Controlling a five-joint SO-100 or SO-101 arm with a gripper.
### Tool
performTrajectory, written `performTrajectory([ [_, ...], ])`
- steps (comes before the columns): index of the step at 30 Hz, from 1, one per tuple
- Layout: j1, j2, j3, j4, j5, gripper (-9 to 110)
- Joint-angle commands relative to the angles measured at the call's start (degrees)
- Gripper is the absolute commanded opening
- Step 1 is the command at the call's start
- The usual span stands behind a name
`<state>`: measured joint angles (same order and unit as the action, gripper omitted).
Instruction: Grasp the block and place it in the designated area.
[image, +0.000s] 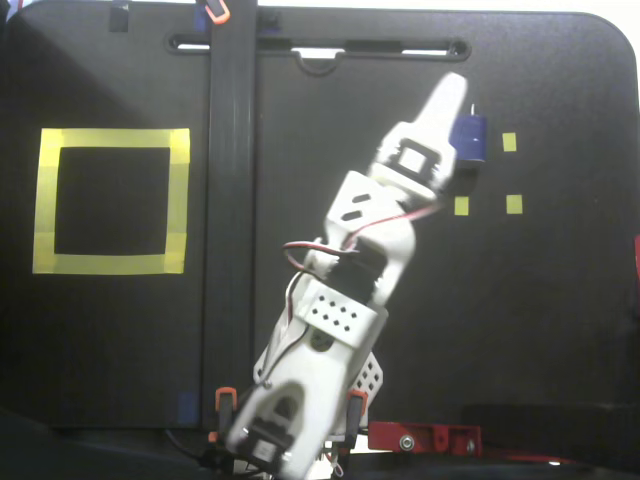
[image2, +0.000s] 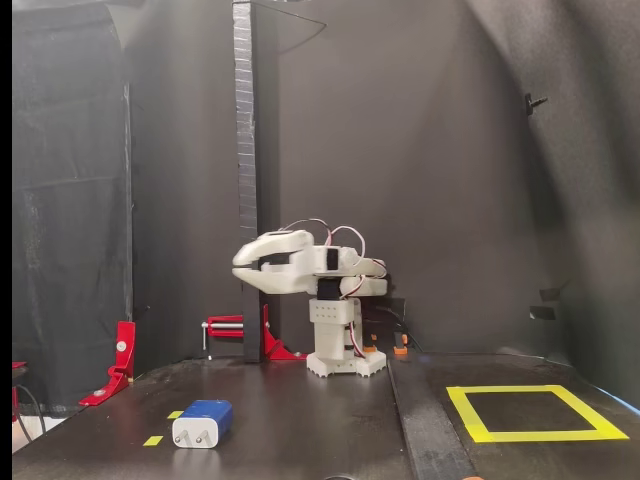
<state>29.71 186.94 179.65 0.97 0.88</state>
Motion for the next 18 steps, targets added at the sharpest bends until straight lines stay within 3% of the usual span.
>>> performTrajectory([
  [1,3.25,0.09,0.35,-1.14,-0.44,0],
  [18,4.13,-8.17,-4.92,-3.34,-0.53,0],
])
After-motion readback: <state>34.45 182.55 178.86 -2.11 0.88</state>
